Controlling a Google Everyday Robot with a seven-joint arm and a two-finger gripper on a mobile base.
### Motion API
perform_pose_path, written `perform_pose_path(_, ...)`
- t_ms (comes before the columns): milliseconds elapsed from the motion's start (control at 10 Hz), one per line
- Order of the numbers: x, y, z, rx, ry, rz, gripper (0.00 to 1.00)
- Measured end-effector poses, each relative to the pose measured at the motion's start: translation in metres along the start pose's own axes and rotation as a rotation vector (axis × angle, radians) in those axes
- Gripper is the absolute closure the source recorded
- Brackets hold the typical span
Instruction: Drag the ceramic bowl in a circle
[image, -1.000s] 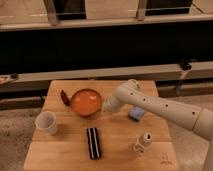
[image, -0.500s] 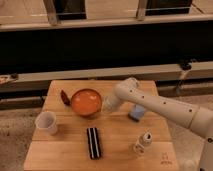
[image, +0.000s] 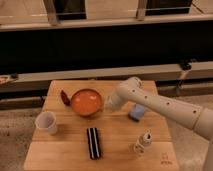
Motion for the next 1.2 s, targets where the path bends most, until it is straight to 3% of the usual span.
perform_pose_path(700, 0.012, 0.003, -0.008, -0.008, 0.039, -0.002, 0.2)
perform_pose_path(1200, 0.014, -0.008, 0.004, -0.006, 0.042, -0.009, 0.2)
